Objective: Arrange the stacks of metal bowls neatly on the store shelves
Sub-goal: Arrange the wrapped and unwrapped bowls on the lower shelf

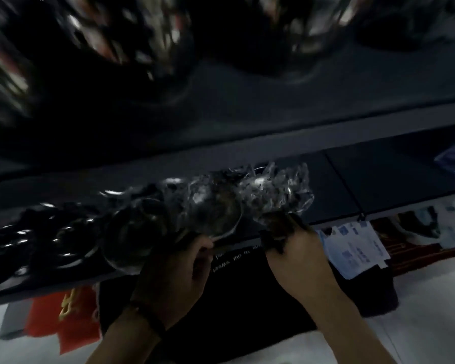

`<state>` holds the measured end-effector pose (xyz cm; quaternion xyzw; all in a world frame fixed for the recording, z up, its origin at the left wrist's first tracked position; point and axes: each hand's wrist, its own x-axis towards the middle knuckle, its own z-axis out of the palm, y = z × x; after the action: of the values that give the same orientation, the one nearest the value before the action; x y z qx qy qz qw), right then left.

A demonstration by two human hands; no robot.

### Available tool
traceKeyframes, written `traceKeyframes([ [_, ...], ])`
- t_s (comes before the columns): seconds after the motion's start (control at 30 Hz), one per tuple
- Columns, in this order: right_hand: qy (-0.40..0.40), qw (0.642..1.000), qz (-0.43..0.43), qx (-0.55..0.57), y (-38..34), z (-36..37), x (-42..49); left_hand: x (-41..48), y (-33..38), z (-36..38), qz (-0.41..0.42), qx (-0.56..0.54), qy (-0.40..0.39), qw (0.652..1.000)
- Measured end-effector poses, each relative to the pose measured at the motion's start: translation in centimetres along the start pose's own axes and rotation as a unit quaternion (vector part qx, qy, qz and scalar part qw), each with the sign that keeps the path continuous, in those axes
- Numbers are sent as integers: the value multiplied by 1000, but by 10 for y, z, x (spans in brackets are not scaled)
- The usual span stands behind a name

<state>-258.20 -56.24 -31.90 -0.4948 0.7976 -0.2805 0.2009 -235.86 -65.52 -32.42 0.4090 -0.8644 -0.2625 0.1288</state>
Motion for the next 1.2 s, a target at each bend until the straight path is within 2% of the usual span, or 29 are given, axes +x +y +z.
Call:
traceKeyframes([
  [0.1, 56, 997, -50, -22, 30, 21, 23, 19, -23, 25, 56, 36, 67, 996],
  [0.23, 123, 984, -122, -53, 48, 28, 46, 45, -40, 49, 143, 61, 104, 982],
  [0.47, 187, 968, -143, -92, 73, 33, 57, 67, -38, 68, 187, 85, 137, 969],
  [0.7, 143, 974, -115, -135, 66, 41, 46, 61, -26, 67, 173, 99, 162, 966],
  [0.83, 159, 974, -105, -122, 55, 34, 18, 39, -17, 56, 163, 111, 166, 966],
  [0.97, 132, 980, -59, -133, 50, 28, -26, -15, -14, 45, 152, 112, 159, 969],
  [1.2, 132, 986, -74, -71, 37, 29, -82, -117, -11, 47, 135, 115, 197, 964],
])
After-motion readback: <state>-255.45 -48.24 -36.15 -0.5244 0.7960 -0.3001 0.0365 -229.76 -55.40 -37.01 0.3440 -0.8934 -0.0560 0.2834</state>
